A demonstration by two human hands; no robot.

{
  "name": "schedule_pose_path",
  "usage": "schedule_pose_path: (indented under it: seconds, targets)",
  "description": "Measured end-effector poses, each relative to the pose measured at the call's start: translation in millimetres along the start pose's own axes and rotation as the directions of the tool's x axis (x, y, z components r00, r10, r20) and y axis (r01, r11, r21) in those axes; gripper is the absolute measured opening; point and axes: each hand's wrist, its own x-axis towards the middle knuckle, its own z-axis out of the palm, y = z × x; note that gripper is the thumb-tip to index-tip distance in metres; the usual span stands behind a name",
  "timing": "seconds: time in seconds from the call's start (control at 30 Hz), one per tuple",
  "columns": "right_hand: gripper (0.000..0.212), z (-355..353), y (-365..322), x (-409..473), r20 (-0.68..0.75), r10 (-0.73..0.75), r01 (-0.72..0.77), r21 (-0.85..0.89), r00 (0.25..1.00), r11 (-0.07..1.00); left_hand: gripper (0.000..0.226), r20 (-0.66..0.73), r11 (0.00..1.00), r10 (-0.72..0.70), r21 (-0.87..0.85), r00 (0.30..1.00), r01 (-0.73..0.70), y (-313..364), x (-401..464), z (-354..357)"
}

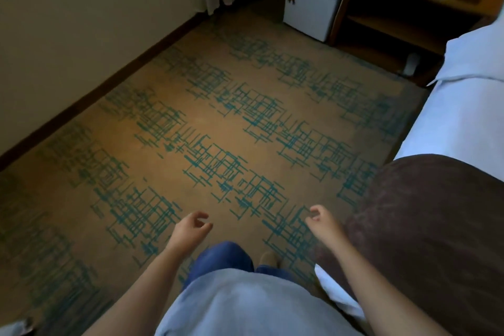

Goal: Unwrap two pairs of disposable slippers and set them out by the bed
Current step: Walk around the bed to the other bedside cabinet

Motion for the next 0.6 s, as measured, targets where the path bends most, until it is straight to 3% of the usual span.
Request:
schedule_pose_path:
  seconds: [0.27,0.6]
  targets:
    - [0.038,-85.6,-72.3,93.7,-0.100,0.047,-0.043,0.047,0.994,0.998,0.027,0.117,0.999,0.016,0.048,0.993,-0.022,84.6,107.8,0.3]
    - [0.038,-158.1,-121.0,165.0,-0.148,0.224,-0.196,0.183,0.963,0.963,0.028,0.268,0.956,0.162,0.195,0.950,-0.218,275.4,252.7,-28.1]
